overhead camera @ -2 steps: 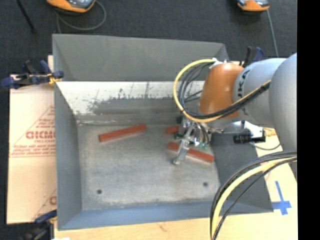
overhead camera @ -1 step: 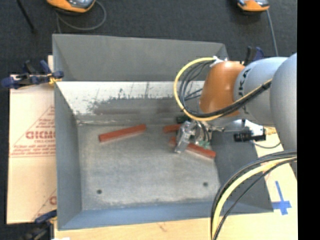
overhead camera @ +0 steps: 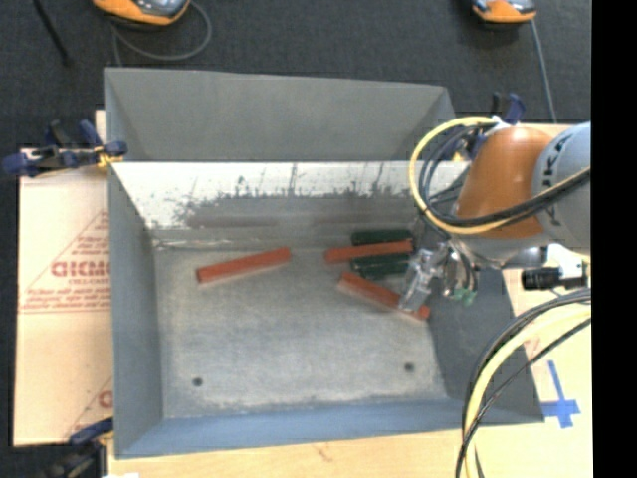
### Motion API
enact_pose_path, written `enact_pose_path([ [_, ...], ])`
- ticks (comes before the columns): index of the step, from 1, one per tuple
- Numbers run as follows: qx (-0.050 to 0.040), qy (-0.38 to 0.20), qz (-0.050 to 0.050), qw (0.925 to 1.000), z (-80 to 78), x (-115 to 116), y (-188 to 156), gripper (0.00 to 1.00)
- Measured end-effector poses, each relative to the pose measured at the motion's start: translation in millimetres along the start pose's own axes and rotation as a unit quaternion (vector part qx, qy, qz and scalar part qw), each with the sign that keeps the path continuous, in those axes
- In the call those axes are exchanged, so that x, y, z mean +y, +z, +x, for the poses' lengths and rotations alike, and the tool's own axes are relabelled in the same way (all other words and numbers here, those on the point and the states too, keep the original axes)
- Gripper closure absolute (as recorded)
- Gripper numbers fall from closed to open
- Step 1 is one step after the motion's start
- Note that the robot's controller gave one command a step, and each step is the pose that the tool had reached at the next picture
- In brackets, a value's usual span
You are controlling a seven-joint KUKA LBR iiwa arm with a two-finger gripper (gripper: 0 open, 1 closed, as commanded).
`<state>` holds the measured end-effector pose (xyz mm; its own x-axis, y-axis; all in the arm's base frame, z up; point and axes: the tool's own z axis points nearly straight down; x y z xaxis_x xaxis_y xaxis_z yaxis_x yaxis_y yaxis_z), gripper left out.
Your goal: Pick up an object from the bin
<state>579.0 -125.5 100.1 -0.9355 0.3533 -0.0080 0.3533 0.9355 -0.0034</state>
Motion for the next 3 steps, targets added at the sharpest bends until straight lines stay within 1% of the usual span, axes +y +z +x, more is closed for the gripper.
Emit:
enact_pose_path([
  [1, 0.0013, -0.003, -0.001, 1.0000, 1.1, 5, 2, 0.00],
  [2, 0.0009, -0.062, -0.001, 0.9981, 20.7, 1, 29, 0.00],
  [3, 0.0010, -0.062, -0.001, 0.9981, 20.8, 1, 29, 1.00],
])
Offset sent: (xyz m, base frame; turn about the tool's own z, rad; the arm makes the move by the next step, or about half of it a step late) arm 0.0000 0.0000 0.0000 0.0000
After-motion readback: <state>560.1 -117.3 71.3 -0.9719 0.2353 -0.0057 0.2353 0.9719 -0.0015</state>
